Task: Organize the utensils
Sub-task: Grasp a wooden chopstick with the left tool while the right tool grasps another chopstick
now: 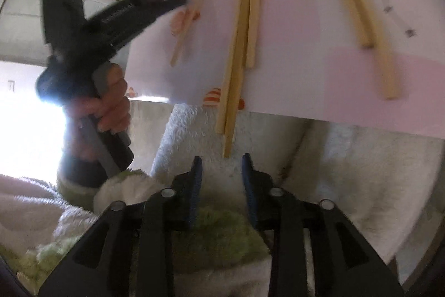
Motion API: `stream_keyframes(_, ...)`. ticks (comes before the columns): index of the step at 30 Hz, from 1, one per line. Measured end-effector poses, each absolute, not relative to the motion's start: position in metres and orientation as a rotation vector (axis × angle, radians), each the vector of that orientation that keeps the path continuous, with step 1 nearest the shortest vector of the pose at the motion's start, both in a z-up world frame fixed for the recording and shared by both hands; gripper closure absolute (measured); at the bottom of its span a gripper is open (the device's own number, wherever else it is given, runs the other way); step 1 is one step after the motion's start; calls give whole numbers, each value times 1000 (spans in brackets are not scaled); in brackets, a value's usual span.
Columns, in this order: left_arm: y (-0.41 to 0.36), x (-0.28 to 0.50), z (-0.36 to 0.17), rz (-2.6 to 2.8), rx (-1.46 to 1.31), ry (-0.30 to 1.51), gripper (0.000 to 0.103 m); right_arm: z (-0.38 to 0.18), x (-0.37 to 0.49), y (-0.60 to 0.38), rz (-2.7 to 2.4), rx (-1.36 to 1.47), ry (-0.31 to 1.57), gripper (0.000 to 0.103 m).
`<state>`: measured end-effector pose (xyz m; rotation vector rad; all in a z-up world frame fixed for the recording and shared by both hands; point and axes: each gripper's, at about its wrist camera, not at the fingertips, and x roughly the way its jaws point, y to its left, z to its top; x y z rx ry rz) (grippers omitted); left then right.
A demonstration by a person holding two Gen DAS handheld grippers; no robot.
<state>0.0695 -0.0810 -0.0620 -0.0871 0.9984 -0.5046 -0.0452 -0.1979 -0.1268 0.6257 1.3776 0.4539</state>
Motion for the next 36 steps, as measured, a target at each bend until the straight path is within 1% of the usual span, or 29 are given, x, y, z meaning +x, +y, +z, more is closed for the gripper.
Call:
stream_keyframes(1, -81, 70, -62, -506, -85, 998, 85, -128, -43, -197, 462, 640, 1383, 98)
stream_keyframes(8, -82, 69, -62, -514, -99, 1001, 86, -100, -20, -212, 446, 661, 1289, 99)
stream_keyframes(14, -80, 76, -62, -550, -120, 1019, 86, -90, 0, -222, 368, 625, 1218, 98)
stream_keyframes(17, -84, 82, -60, -575, -102, 1021, 85, -81, 1, -230, 358, 610, 1179, 97)
stream_keyframes(18, -87, 84, -59, -582, -91, 1022, 85, -79, -1, -232, 363, 609, 1162, 95)
stream_keyframes(19, -90, 87, -58, -591, -76, 1022, 85, -75, -7, -236, 366, 605, 1145, 88)
stream_keyframes(21, -98, 95, -56, -591, -38, 1017, 85, -62, -13, -250, 358, 589, 1097, 83)
stream_keyframes(26, -114, 116, -56, -555, 39, 1004, 85, -39, -23, -282, 294, 578, 966, 81)
stream_keyframes(31, -122, 130, -61, -527, 65, 1006, 86, -45, -1, -311, 155, 534, 927, 81)
stream_keyframes(34, -121, 127, -60, -510, 64, 999, 93, -53, 21, -316, 129, 502, 927, 83)
stream_keyframes(35, -119, 126, -61, -499, 68, 1000, 99, -57, 30, -317, 117, 484, 938, 84)
stream_keyframes(36, -117, 125, -61, -491, 63, 998, 99, -59, 34, -319, 114, 471, 941, 85)
